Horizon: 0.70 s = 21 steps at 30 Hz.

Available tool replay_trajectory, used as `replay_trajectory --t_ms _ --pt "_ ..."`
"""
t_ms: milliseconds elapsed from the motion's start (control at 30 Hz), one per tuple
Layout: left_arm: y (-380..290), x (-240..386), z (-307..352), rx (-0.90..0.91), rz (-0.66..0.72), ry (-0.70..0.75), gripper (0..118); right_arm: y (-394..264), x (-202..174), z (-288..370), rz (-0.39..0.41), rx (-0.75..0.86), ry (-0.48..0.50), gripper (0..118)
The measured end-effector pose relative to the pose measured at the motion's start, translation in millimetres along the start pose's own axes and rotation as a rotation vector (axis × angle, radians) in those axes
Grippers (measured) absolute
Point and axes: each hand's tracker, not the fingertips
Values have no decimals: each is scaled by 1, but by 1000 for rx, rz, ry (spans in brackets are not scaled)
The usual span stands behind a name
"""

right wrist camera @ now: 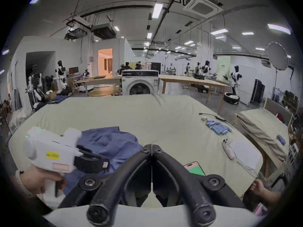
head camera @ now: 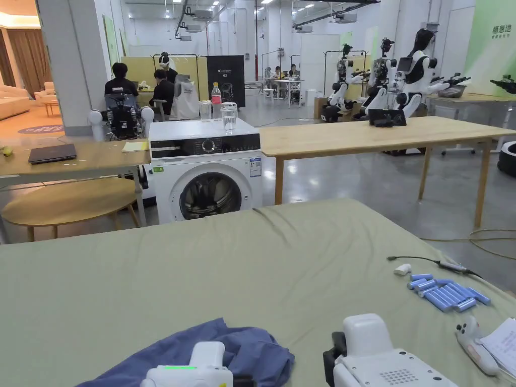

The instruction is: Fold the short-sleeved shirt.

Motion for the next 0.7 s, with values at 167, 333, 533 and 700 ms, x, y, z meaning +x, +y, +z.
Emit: replay_trajectory --t_ms 167,333,533,700 --pt "5 -25 135 341 -38 88 106 4 -13 8 -18 19 31 0" --pt "-31 -78 242 491 -52 323 106 11 -41 19 -27 50 84 0" --pt "-72 -145 295 396 21 516 85 14 -83 25 -7 74 159 0" --pt "-78 -192 277 240 115 530 0 11 -100 19 30 77 190 0"
